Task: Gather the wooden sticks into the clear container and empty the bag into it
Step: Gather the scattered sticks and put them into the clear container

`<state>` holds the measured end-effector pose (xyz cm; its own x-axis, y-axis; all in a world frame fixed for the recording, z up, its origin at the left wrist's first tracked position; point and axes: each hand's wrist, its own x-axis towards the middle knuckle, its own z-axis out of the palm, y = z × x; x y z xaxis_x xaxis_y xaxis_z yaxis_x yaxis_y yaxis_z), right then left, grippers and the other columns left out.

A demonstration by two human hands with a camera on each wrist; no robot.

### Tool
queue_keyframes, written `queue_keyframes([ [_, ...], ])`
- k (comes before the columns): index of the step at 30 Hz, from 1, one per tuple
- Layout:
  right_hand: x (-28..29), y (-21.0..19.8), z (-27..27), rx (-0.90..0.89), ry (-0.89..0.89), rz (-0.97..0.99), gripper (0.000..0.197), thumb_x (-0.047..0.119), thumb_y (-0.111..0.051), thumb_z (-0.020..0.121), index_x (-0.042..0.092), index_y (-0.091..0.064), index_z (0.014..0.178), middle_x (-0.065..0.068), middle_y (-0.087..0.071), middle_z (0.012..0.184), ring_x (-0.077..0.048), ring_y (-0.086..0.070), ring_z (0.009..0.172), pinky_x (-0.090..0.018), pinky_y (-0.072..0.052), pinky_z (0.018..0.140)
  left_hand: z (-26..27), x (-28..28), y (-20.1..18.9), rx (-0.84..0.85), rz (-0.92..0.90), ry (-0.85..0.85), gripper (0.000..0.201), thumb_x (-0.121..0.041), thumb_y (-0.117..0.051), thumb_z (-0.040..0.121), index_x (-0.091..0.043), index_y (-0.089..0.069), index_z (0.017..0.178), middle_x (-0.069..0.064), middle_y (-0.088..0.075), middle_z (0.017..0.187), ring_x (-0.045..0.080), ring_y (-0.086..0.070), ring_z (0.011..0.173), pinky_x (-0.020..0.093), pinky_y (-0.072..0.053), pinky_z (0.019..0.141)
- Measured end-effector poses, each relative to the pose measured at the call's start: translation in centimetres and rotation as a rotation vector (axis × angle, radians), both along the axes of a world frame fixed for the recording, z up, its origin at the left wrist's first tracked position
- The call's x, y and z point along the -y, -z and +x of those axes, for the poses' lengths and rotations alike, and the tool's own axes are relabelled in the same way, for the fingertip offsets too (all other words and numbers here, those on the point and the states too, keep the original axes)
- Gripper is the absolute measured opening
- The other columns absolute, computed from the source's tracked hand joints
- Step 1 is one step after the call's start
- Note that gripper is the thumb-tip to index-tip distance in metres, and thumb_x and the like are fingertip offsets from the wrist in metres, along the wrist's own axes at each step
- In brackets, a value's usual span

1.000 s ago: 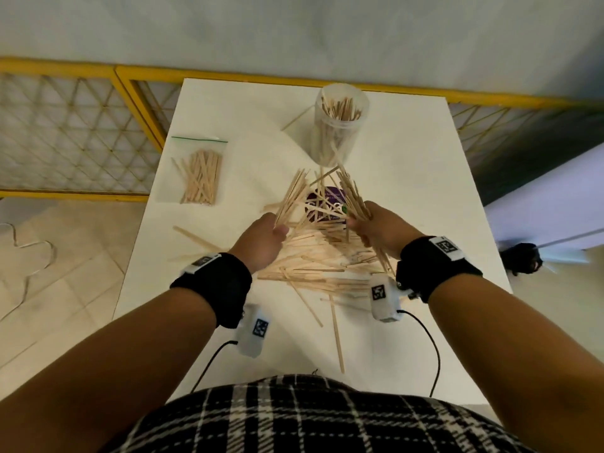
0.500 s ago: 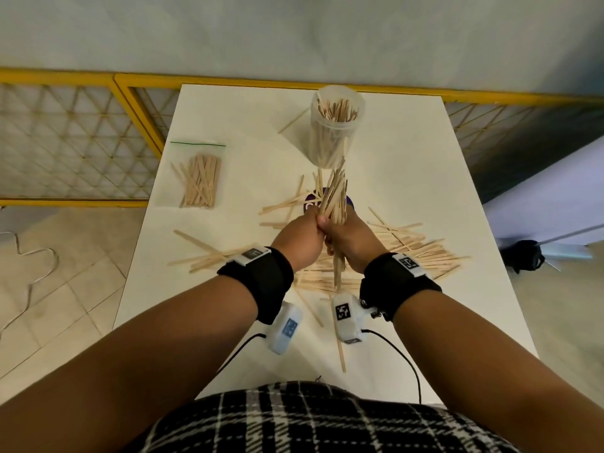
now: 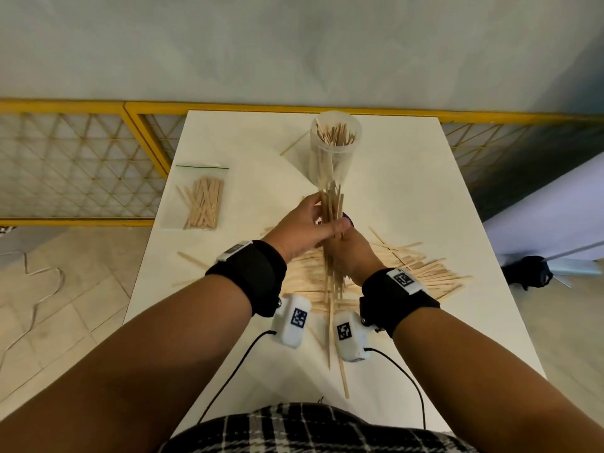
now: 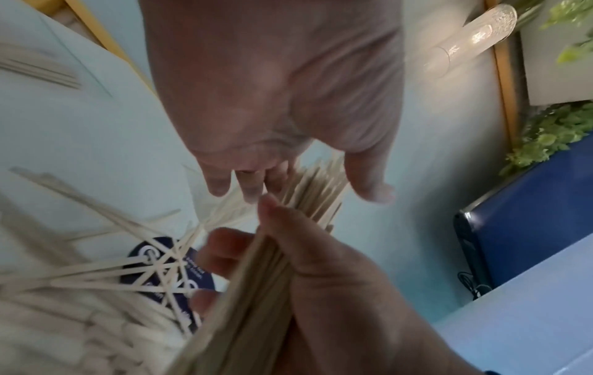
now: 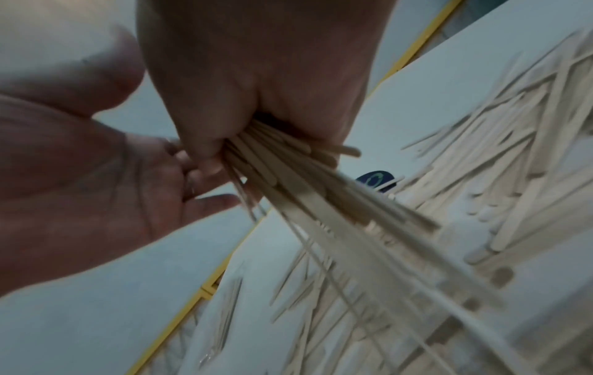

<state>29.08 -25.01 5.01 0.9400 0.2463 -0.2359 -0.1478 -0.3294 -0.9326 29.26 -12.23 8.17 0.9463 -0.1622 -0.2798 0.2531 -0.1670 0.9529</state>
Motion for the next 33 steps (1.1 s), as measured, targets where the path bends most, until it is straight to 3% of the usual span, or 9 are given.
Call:
queue_keyframes([
  [5,-0.6,-1.5,0.2,-0.087,-0.008,0.221,0.025,-0.009,-0.048,0.088,0.013,-0.059,0.085,-0.013,-0.058,0.066,-0.021,-0.058,0.059,-0.031,-0.052,0.057,0.3,0.5,-0.1,0.128,0.118,-0.078,0.022,-0.02,-0.067,0.083,-0.028,-0.053,0.099,-0.006,-0.072,0.097,0.015,-0.069,0.081,0.037,-0.053,0.054],
  [7,-0.5,-1.3,0.5,-0.142,0.013,0.254,0.011,-0.004,-0.055,0.09,0.006,-0.058,0.086,-0.012,-0.054,0.063,-0.018,-0.054,0.053,-0.029,-0.049,0.054,0.4,0.4,-0.6,0.142,0.117,-0.08,0.021,-0.019,-0.067,0.084,-0.026,-0.055,0.099,-0.005,-0.071,0.098,0.018,-0.07,0.087,0.042,-0.058,0.071],
  [9,-0.2,-1.1,0.8,-0.155,0.012,0.232,0.007,0.003,-0.063,0.09,0.002,-0.056,0.089,-0.009,-0.052,0.063,-0.015,-0.051,0.051,-0.028,-0.048,0.055,1.0,-0.3,-2.3,0.182,0.096,-0.109,0.028,-0.025,-0.066,0.085,-0.023,-0.053,0.11,-0.006,-0.068,0.108,0.013,-0.065,0.101,0.03,-0.051,0.089],
  [13,0.0,-0.5,1.2,-0.026,-0.168,-0.113,0.017,0.018,-0.069,0.086,0.007,-0.057,0.087,-0.001,-0.057,0.066,-0.008,-0.054,0.055,-0.024,-0.048,0.061,3.2,-1.7,-8.0,0.338,0.263,-0.112,0.045,-0.049,-0.039,0.096,-0.023,-0.048,0.131,-0.005,-0.054,0.134,0.005,-0.051,0.116,0.012,-0.036,0.088],
  [18,-1.7,-2.1,1.4,-0.02,-0.192,-0.099,0.02,0.017,-0.07,0.086,0.019,-0.052,0.077,0.003,-0.056,0.067,-0.011,-0.054,0.059,-0.029,-0.049,0.065,2.0,-1.0,-7.9,0.375,0.514,0.081,0.051,-0.05,-0.033,0.097,-0.024,-0.043,0.139,-0.003,-0.045,0.144,0.012,-0.041,0.13,0.025,-0.031,0.103],
  [21,-0.9,-5.1,2.4,0.003,-0.05,0.031,0.015,0.015,-0.07,0.086,0.012,-0.055,0.086,-0.005,-0.059,0.072,-0.015,-0.056,0.058,-0.032,-0.052,0.064,2.0,-3.0,-6.6,0.396,0.181,-0.401,0.045,-0.05,-0.037,0.096,-0.024,-0.048,0.131,-0.005,-0.047,0.135,0.005,-0.039,0.123,0.025,-0.027,0.105],
  [23,-0.2,-7.6,3.3,0.035,0.044,0.188,0.014,0.012,-0.067,0.088,0.006,-0.056,0.093,-0.008,-0.058,0.071,-0.018,-0.057,0.058,-0.03,-0.054,0.06,1.8,-4.2,-4.6,0.058,-0.278,-0.571,0.05,-0.057,-0.036,0.093,-0.021,-0.051,0.125,-0.004,-0.051,0.129,0.014,-0.041,0.126,0.037,-0.025,0.11],
  [27,-0.1,-12.9,4.7,0.123,0.072,0.623,0.01,0.0,-0.062,0.089,0.006,-0.055,0.085,-0.01,-0.054,0.067,-0.023,-0.057,0.058,-0.033,-0.054,0.061,-0.1,-3.3,-0.1,-0.478,-0.789,-0.41,0.066,-0.062,-0.033,0.091,-0.007,-0.056,0.12,0.011,-0.06,0.122,0.032,-0.046,0.127,0.045,-0.03,0.107],
  [33,-1.8,-12.4,3.9,0.09,0.049,0.677,0.018,-0.003,-0.068,0.077,0.01,-0.059,0.085,-0.006,-0.061,0.07,-0.027,-0.062,0.065,-0.036,-0.054,0.066,-0.1,1.2,-1.6,-0.511,-1.028,-0.471,0.061,-0.047,-0.028,0.099,0.0,-0.065,0.093,0.019,-0.068,0.089,0.032,-0.066,0.082,0.042,-0.052,0.083],
])
